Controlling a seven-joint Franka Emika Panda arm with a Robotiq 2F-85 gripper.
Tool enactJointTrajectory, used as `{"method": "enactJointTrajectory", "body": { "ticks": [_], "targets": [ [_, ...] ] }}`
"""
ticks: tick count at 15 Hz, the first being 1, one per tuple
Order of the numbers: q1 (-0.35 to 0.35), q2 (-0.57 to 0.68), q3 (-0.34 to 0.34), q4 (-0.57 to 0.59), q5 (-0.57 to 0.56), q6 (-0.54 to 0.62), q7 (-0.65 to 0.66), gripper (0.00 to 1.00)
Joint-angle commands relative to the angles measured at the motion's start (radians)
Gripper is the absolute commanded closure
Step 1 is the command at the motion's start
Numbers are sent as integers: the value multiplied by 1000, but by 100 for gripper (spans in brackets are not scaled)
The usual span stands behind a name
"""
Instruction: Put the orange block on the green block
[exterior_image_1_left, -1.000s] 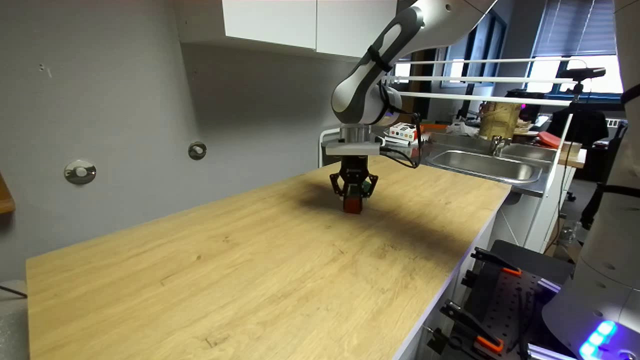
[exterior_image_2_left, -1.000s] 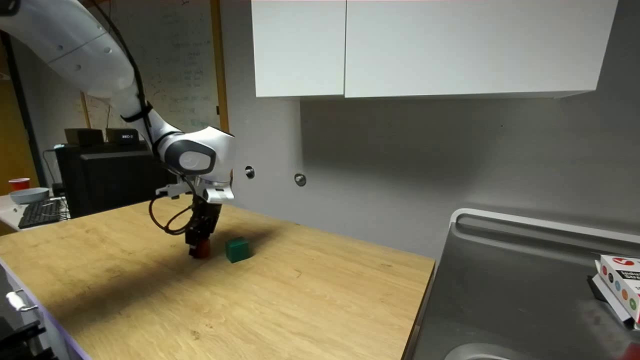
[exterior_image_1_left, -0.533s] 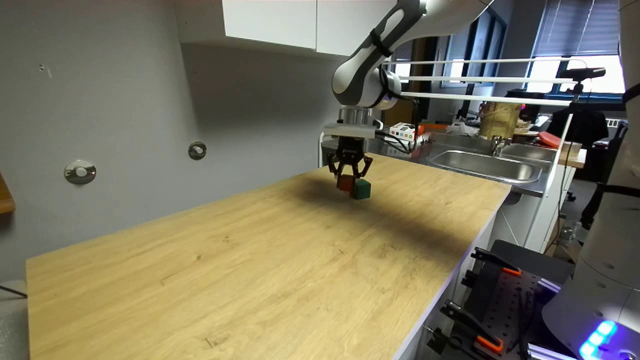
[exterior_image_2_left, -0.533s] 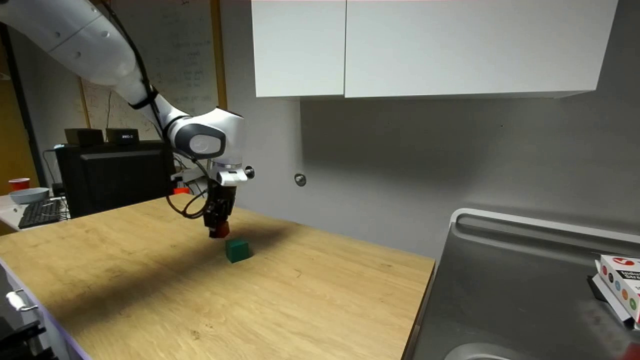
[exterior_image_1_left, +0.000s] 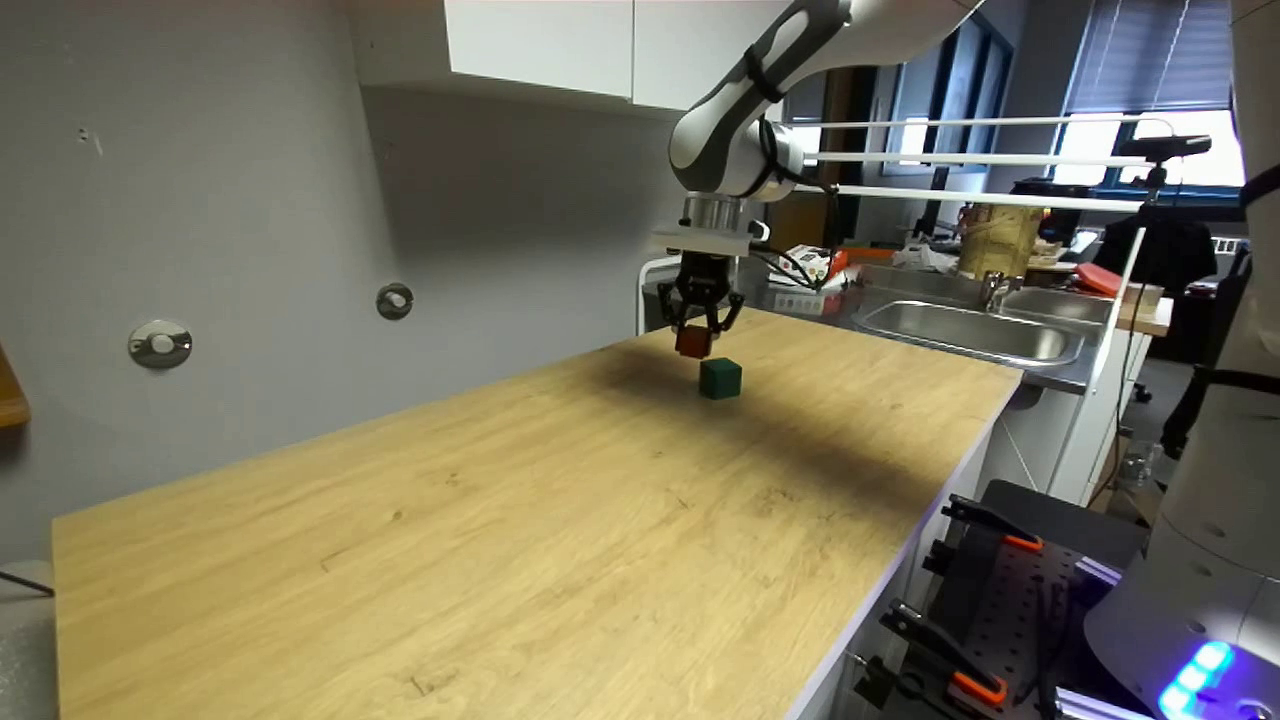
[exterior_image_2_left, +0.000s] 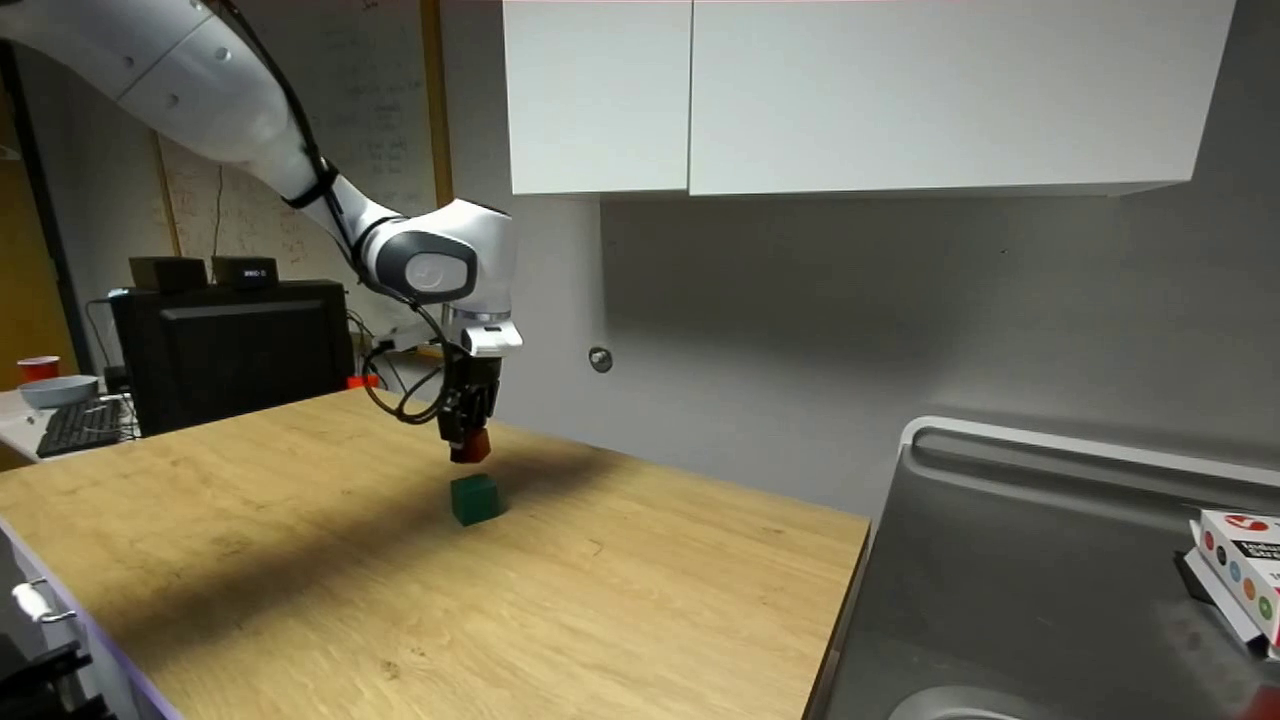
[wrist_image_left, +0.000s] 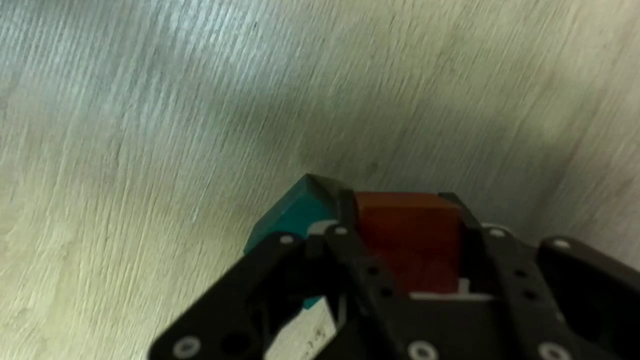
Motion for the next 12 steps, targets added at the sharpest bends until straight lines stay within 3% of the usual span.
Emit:
{"method": "enactJointTrajectory", "body": {
  "ticks": [1,12],
  "targets": [
    [-15,45,-8,46,2,-48,-20,82],
    [-56,29,-26,23,31,-76,-23,82]
  ]
}}
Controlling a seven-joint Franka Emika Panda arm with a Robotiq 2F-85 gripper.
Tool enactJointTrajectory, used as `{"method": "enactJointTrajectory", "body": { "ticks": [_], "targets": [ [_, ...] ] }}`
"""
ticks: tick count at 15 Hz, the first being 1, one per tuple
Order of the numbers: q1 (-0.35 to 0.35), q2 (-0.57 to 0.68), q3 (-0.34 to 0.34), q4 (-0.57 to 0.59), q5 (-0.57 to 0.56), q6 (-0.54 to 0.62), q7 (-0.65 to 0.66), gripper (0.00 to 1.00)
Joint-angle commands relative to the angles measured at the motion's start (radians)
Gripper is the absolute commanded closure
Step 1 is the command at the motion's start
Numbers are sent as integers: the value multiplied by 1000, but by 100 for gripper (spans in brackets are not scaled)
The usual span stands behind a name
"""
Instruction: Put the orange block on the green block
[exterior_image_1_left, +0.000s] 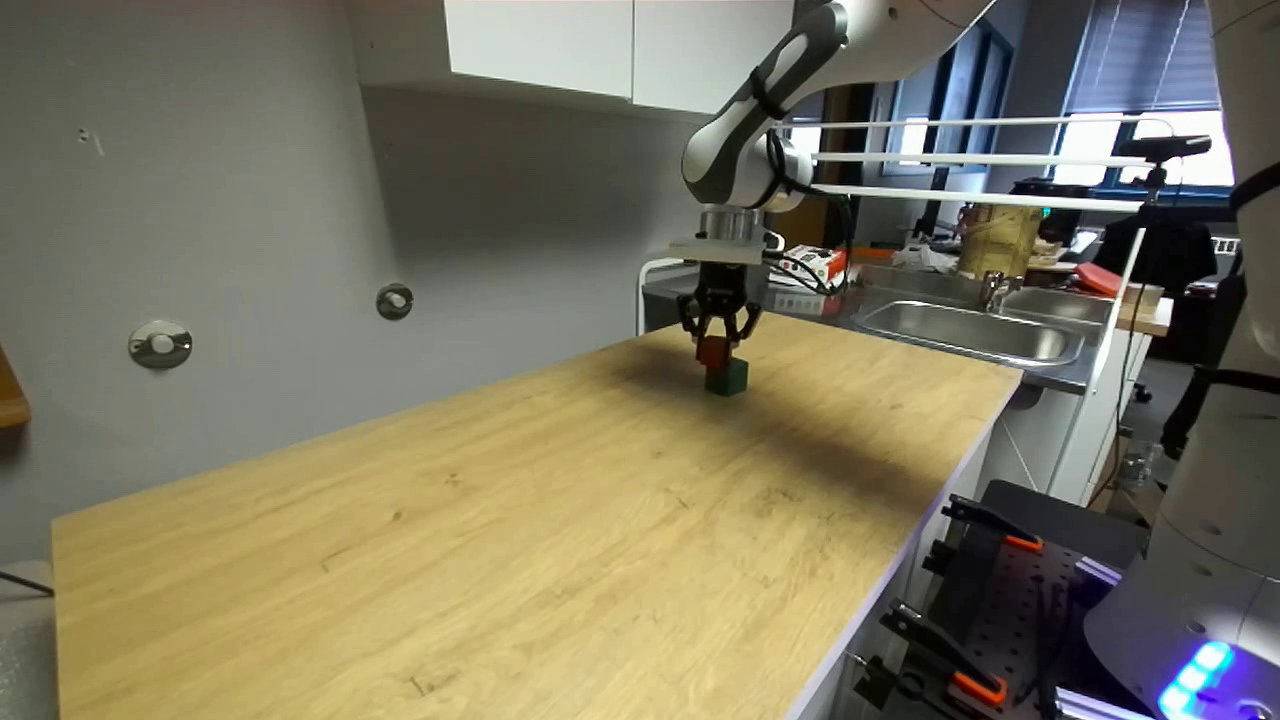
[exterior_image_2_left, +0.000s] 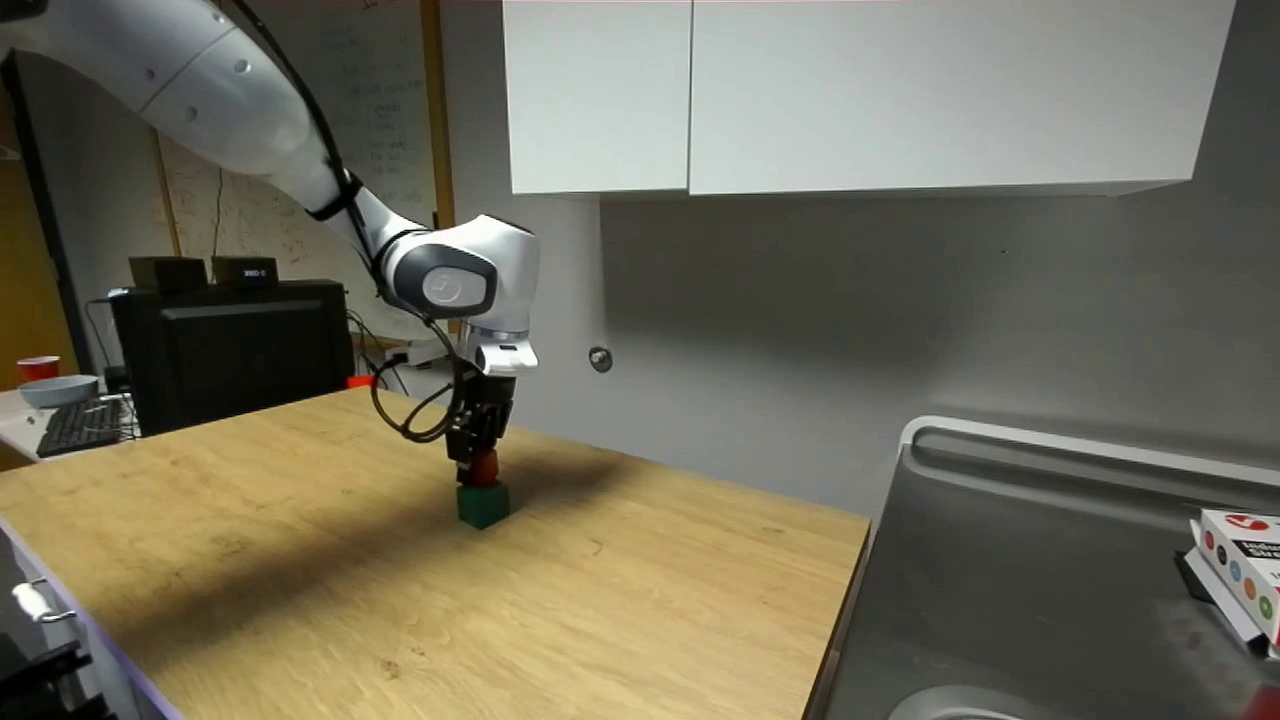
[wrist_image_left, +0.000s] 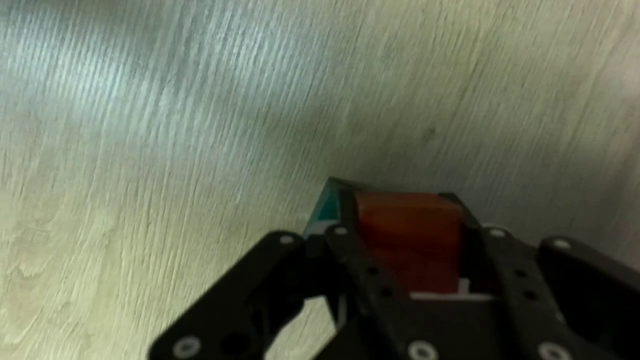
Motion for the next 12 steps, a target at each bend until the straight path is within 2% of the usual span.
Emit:
{"method": "enactJointTrajectory", "body": {
  "ticks": [1,5,6,8,11,12],
  "targets": [
    [-15,-12,-6,2,26,-25,-23,82],
    [-26,-3,-7,8,37,-29,-27,82],
    [-28,0,-6,10,41,-32,-27,32],
    [-30,3,-5,12,46,-36,-28,26],
    [-33,7,-3,14,55,-45,-36,3],
    [-34,7,-2,14,59,-46,-40,0]
  ]
}}
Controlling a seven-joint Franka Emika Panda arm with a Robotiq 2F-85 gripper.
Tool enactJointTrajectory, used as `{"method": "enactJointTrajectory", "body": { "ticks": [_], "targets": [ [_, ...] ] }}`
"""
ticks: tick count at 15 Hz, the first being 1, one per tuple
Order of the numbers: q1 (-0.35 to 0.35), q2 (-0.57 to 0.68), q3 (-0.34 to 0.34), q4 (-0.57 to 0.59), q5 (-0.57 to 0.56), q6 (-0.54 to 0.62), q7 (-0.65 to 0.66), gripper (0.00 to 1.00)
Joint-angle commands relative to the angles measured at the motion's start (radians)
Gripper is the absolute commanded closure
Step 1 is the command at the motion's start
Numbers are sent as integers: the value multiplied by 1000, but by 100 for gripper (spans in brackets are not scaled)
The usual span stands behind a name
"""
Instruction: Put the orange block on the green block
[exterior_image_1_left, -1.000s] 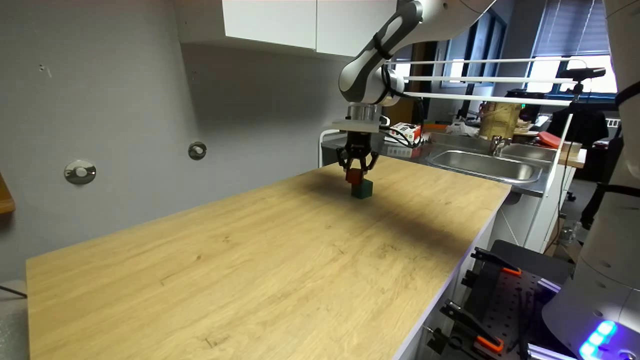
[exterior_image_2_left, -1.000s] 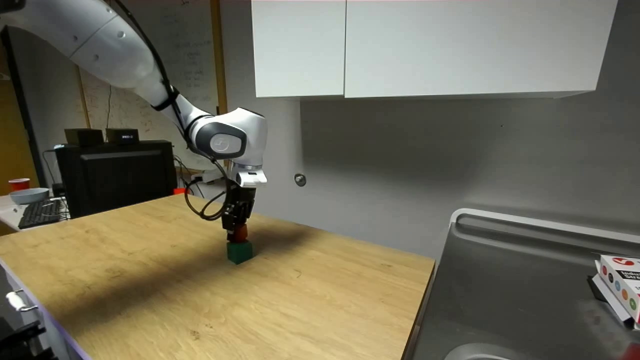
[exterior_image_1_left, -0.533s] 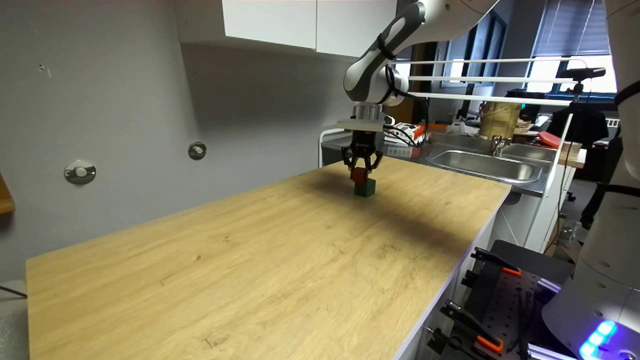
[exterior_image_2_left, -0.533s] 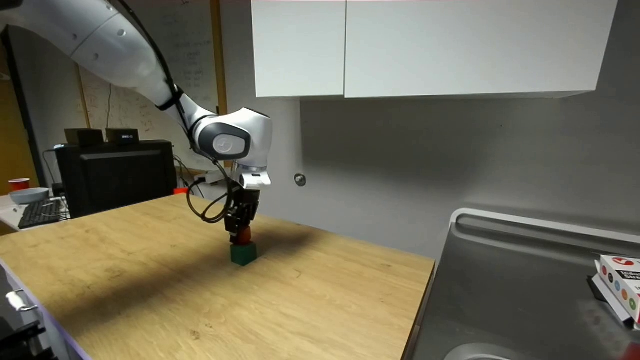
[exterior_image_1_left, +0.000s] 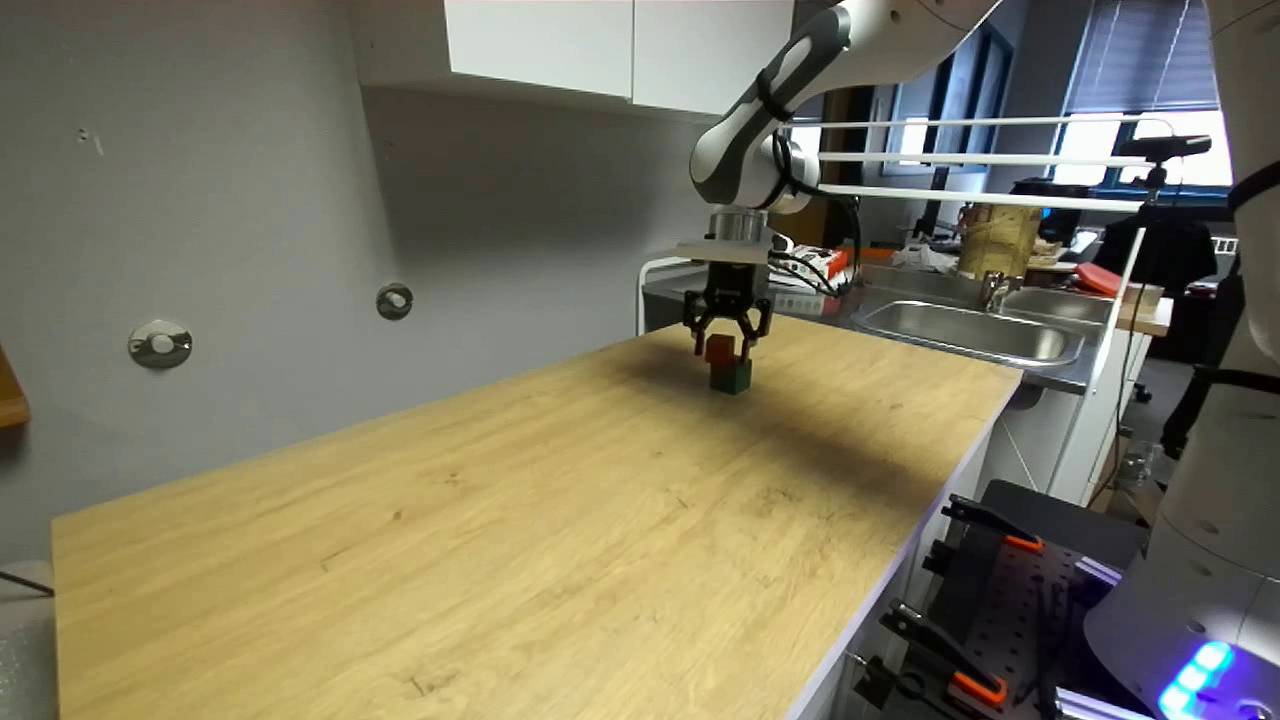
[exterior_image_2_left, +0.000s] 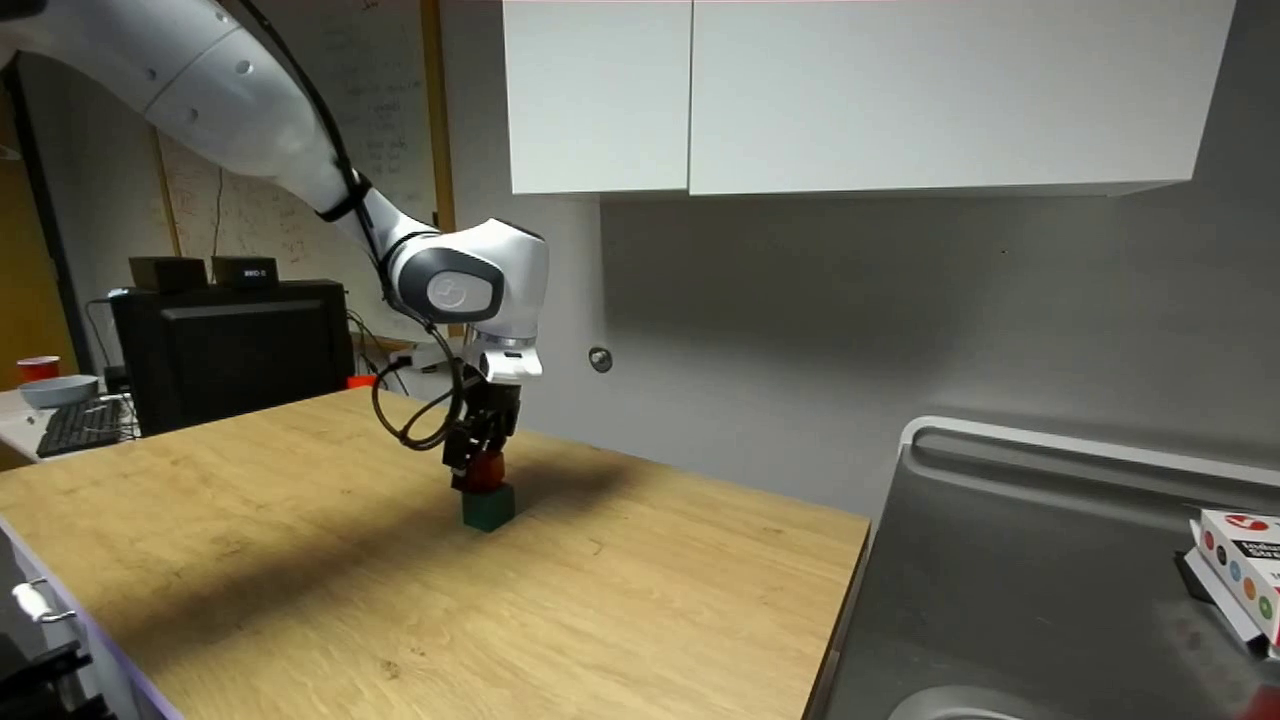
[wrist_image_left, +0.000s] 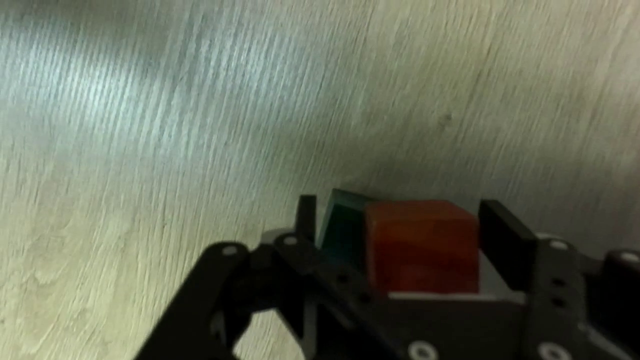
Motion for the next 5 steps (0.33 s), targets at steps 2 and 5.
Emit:
{"method": "enactJointTrajectory", "body": {
  "ticks": [2,5],
  "targets": [
    [-14,1,5,16,44,-31,-58,0],
    [-15,0,5,19,59,-49,-82,0]
  ]
}}
